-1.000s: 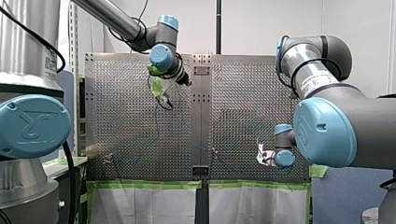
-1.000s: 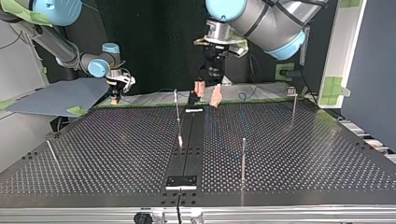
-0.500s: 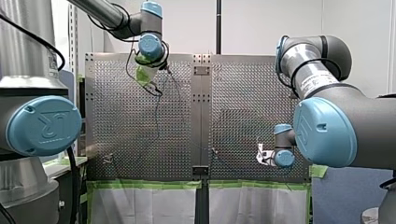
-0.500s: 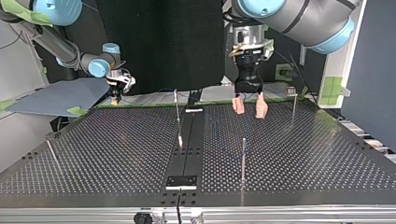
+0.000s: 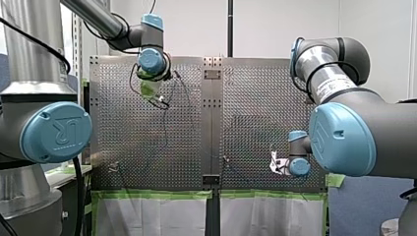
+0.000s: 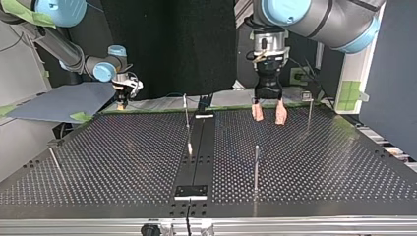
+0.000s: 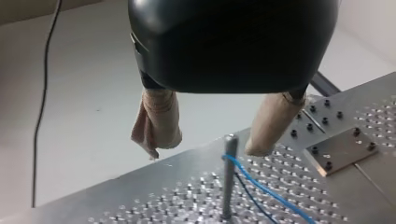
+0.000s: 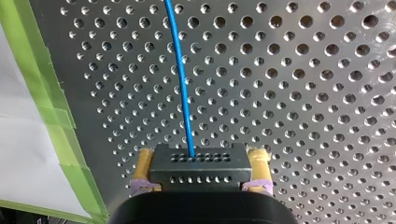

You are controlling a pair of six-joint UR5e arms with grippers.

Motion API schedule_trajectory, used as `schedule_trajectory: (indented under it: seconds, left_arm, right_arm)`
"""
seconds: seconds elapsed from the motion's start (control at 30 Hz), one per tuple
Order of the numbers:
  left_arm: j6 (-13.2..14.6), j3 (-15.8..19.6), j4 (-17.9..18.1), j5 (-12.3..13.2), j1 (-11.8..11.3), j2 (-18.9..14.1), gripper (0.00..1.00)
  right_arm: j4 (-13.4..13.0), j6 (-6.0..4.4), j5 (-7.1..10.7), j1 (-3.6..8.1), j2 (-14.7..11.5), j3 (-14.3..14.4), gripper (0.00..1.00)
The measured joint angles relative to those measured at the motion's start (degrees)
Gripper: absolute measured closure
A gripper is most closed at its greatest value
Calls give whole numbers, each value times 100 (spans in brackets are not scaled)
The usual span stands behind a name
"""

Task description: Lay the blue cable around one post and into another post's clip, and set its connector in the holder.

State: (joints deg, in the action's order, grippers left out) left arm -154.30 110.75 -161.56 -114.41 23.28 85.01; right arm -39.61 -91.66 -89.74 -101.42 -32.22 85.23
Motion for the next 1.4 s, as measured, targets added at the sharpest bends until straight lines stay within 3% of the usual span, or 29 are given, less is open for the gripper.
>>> schedule_trajectory:
  seconds: [0.43,0.63,1.0,1.4]
  left_arm:
    - [-58,-91,131,575,-37,158,0]
    - [-95,-199,143,801,-67,380,0]
    - [99,-462,223,479,-210,877,0]
    - [297,-756,347,380,-479,1020,0]
  right_arm:
    - [11,12,0,-14,0,-1,80]
    - [14,11,0,-18,0,-1,80]
    - [3,6,0,-15,0,-1,80]
    - [6,6,0,-14,0,-1,80]
